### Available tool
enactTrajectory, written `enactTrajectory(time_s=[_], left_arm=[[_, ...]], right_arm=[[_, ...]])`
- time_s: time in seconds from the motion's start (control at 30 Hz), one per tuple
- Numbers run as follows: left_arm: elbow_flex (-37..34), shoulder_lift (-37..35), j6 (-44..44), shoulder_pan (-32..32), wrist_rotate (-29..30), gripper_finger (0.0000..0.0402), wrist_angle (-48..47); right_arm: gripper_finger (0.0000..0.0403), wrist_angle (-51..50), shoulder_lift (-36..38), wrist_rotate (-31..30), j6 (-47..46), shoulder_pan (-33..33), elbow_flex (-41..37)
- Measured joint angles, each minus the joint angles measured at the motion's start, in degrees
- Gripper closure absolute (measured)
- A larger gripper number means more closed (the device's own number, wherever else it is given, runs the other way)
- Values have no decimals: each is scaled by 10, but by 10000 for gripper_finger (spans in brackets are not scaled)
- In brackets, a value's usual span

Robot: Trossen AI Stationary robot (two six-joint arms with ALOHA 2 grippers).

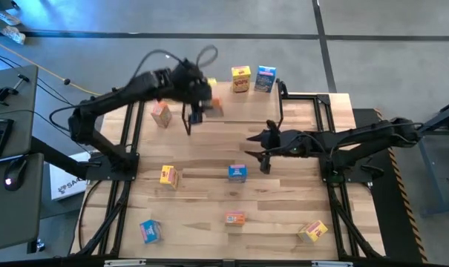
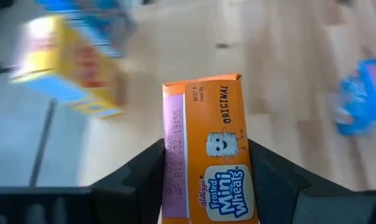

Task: Stack cereal on shelf
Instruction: Put the middle right orange cereal box on the shelf

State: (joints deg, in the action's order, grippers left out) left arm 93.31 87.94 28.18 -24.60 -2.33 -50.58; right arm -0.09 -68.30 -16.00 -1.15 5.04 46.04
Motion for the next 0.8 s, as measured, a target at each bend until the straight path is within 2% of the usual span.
enactTrajectory(time_s=[0.23, 0.47, 0.6, 0.8], left_arm=[[103, 70, 32, -78, -26, 220, -26], [177, 156, 58, -121, -31, 220, -34], [198, 188, 66, -133, -30, 220, -46], [201, 193, 85, -141, -34, 220, -58]], right_arm=[[196, -14, -3, 1, -3, 0, 0], [197, -13, -3, 1, -4, 0, 0], [197, -14, -3, 1, -5, 0, 0], [197, -14, -3, 1, -4, 0, 0]])
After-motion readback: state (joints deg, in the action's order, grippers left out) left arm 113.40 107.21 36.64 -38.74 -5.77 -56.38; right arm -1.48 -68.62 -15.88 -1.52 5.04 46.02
